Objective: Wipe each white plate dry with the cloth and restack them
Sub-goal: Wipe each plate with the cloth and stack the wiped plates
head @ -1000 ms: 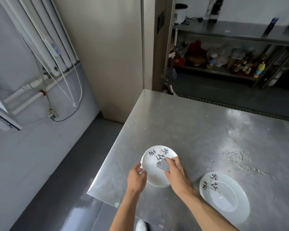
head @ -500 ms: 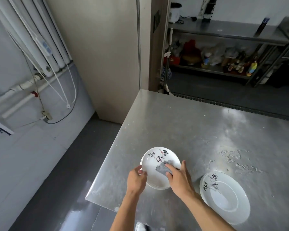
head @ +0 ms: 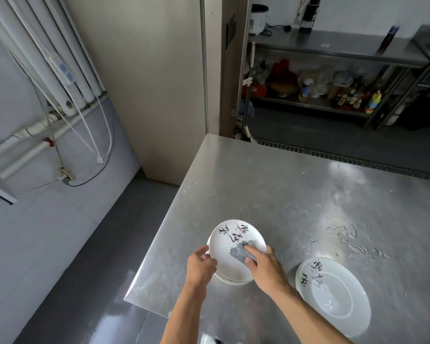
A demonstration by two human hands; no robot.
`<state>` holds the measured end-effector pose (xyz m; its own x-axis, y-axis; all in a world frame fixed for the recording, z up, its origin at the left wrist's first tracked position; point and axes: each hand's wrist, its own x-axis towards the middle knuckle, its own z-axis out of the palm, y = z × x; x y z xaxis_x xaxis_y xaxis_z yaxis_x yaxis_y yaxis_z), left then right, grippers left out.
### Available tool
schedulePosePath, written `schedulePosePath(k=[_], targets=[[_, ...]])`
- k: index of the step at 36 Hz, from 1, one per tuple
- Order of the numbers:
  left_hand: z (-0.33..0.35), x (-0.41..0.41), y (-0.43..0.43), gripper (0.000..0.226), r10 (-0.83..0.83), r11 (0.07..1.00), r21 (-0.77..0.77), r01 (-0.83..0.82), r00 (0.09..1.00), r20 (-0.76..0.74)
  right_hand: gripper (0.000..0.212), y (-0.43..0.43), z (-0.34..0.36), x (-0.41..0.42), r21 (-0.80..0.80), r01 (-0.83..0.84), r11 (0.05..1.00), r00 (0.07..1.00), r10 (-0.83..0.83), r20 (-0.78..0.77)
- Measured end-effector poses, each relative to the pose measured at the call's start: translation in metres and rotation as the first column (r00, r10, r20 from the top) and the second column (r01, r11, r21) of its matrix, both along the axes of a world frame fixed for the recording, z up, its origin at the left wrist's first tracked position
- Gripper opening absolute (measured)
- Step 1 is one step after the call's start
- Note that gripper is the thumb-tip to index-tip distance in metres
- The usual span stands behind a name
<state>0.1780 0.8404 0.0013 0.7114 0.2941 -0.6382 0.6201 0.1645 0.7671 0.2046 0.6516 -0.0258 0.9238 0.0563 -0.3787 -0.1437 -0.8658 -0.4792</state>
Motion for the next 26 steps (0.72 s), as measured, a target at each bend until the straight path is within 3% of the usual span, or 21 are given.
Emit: schedulePosePath(k=[14, 23, 26], targets=[[0.000, -0.003, -0.001, 0.035, 0.046, 0.996, -0.077, -0.050, 0.998, -0.051, 0.044, -0.007, 0.006, 0.000, 0.011, -0.043, 0.999, 0.999, 0.044, -0.021], [0.007, -0.016, -0.003, 0.040, 0.004, 0.955, -0.297, -0.011, 1.000, -0.022, 0.044, -0.008, 0.007, -0.003, 0.048, -0.053, 0.997, 0.999, 0.052, 0.004], [0.008, -0.023, -0.008, 0.041, 0.024, 0.946, -0.324, -0.023, 1.000, -0.002, 0.044, -0.009, 0.008, -0.006, -0.050, -0.083, 0.995, 0.995, 0.086, 0.049]])
